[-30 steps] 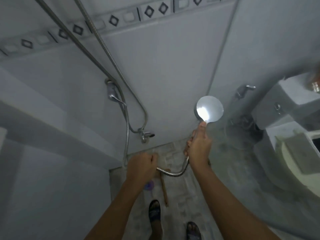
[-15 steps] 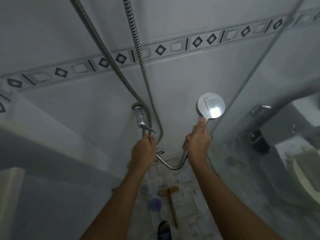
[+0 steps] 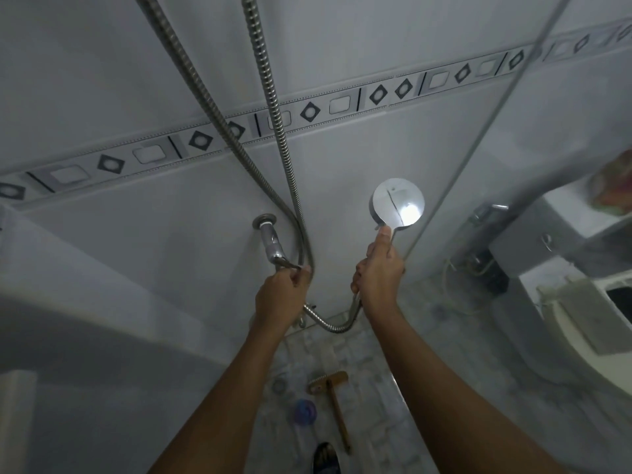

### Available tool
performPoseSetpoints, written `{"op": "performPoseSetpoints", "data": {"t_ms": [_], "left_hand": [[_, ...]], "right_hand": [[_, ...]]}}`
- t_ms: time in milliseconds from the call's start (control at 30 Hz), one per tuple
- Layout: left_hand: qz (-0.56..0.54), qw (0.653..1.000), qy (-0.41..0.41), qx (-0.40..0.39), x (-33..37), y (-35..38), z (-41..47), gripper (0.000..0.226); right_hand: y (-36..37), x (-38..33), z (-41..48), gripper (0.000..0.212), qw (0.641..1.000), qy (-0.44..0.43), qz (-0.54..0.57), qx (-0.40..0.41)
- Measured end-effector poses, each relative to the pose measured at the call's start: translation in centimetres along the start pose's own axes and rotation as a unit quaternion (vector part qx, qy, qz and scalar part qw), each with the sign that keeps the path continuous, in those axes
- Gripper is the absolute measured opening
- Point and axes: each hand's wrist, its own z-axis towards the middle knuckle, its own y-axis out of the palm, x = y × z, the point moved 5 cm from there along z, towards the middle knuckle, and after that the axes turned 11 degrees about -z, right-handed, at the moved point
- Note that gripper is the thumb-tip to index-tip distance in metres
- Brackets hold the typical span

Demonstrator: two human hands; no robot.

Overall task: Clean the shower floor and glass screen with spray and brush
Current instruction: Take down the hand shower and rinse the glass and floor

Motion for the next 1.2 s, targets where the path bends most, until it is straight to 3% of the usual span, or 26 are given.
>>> {"op": "performPoseSetpoints", "data": {"t_ms": [567,733,867,933,1067,1200], "left_hand": [[0.106,0.994,-0.002,0.025,-1.9,-1.0,-0.1,0.043],[0.117,0.993,-0.025,0.014,-2.4,-0.8,-0.6,0.055],[0.089,0.994,-0.058,-0.018,-3.3,0.1,-1.5,0.067],[0.087,0.994,-0.052,-0.038,-3.0,1.1,-2.6,0.064],[0.092,0.993,-0.02,-0.07,-2.1,3.5,-5.2,0.05],[0.082,0.995,-0.016,-0.056,-1.5,4.2,-5.9,0.049]], "right_hand": [[1.2,1.7,-0.7,0.05,1.0,-0.013,-0.011,-0.018],[1.2,1.9,-1.1,0.052,1.0,0.002,-0.014,-0.027],[-0.3,0.1,-1.5,0.053,0.997,-0.06,0.001,-0.044],[-1.0,0.7,-1.7,0.053,0.994,-0.076,-0.024,-0.07],[-2.5,2.4,-1.6,0.053,0.995,-0.021,-0.057,-0.085],[-4.0,1.8,-1.5,0.045,0.989,-0.088,-0.045,-0.113]]}}
